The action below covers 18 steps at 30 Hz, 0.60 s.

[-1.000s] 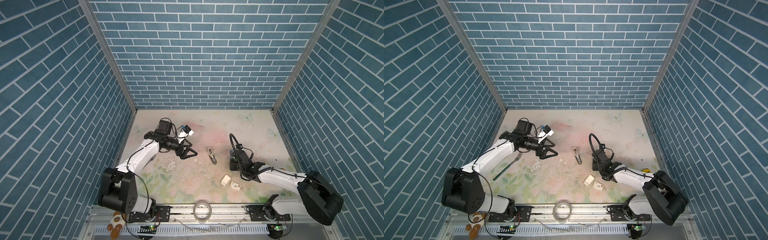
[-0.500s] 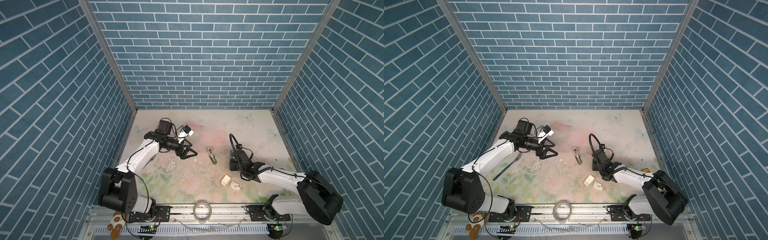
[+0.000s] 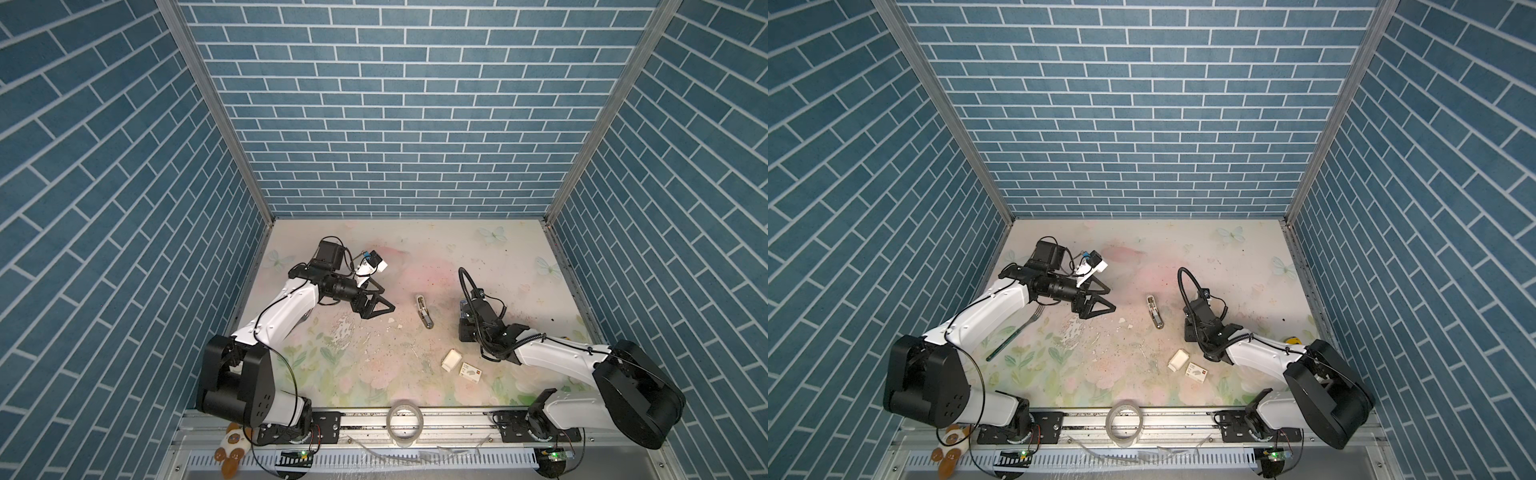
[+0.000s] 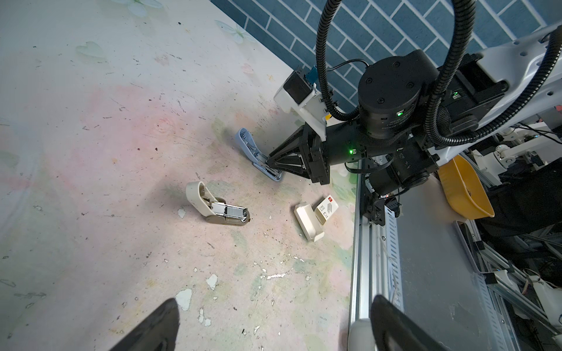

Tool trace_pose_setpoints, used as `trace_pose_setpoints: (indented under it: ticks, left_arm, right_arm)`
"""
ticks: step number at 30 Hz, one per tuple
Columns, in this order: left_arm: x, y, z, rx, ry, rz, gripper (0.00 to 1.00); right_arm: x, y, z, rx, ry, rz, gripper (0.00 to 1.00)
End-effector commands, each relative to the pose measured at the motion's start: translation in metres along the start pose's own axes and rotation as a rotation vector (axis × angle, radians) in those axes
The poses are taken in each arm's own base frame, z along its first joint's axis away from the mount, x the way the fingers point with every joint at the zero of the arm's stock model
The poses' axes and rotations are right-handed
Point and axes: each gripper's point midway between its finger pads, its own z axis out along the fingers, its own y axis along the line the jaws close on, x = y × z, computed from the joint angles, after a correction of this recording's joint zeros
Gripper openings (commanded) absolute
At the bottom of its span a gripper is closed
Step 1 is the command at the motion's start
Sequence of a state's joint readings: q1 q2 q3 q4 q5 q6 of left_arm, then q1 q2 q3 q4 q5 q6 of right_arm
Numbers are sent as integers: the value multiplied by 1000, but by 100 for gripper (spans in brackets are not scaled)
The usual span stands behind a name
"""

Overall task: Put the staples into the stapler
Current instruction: 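Lower the strip into the light-blue stapler's open channel with the right gripper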

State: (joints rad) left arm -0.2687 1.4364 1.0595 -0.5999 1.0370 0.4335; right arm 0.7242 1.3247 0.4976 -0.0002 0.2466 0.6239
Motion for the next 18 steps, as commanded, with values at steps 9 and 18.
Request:
trace_pose_setpoints:
  ticks: [9, 18]
  left_arm:
    - [5, 0, 3, 18, 7, -11, 99]
    - [4, -1, 2, 11, 7, -4, 99]
  right_arm:
    - [4, -5, -3, 14, 17, 13, 25]
    - [-14, 1, -14, 3, -22, 10, 29]
